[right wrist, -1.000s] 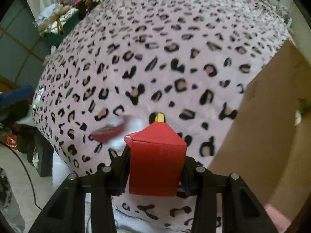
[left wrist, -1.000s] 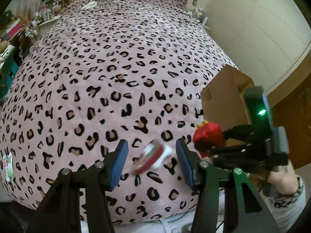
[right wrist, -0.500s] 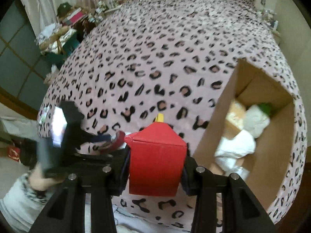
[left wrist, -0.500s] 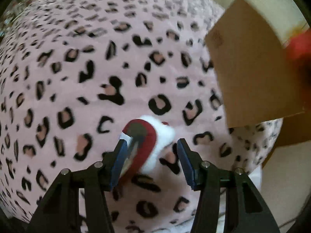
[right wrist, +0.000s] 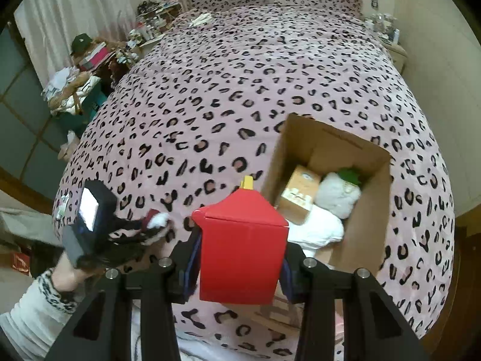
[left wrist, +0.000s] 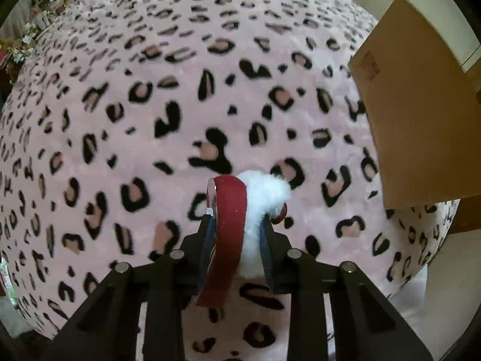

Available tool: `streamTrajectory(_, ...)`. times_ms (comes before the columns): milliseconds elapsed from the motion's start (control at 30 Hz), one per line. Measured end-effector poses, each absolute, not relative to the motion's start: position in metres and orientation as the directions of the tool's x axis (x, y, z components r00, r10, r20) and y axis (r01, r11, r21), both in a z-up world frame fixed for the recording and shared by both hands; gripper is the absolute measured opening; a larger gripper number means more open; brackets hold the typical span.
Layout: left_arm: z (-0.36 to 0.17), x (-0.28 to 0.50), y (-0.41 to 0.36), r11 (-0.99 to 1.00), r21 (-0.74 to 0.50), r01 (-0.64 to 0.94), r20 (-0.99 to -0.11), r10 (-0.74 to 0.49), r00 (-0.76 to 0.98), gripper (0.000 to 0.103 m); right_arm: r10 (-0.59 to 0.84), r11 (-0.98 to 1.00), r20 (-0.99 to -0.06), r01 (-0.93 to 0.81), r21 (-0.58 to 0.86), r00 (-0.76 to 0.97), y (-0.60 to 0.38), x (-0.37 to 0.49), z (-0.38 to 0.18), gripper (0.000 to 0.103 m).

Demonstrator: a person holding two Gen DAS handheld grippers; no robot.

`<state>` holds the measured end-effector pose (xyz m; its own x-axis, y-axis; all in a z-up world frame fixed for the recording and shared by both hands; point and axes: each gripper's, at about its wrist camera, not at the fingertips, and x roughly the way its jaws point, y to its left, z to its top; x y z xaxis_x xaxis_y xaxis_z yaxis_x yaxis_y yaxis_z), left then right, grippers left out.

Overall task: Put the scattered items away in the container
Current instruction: 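Carry the plush with left tool while right tool carries the red cube over the box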

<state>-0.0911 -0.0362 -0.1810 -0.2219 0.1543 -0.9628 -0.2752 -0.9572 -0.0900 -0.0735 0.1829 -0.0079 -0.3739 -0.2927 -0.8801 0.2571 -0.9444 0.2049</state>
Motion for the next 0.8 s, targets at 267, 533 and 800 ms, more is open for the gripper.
streamTrajectory(267,-0.078,-0.088,0.005,-0.912,-0.138,-0.385,-0.896,0.280,-0.343,0.030,-0.283,-0.954,-0.875,0.207,0.216,-0.393,0.222,-0.071,-0.011,0.043)
streamTrajectory(533,-0.010,-0.108,0.096,-0.809,-0.219,-0.545,-0.839,0.441,-0.318,0.030,-0.279,-0.959,-0.876,0.162,0.233,-0.392,0.258,-0.061,-0.022,0.043)
streamTrajectory(800,-0.023,-0.101,0.176,-0.728,-0.288,-0.622,-0.837,0.508,-0.206,0.030,-0.271,-0.961,-0.887,0.150,0.231,-0.373,0.279,-0.065,-0.039,0.044)
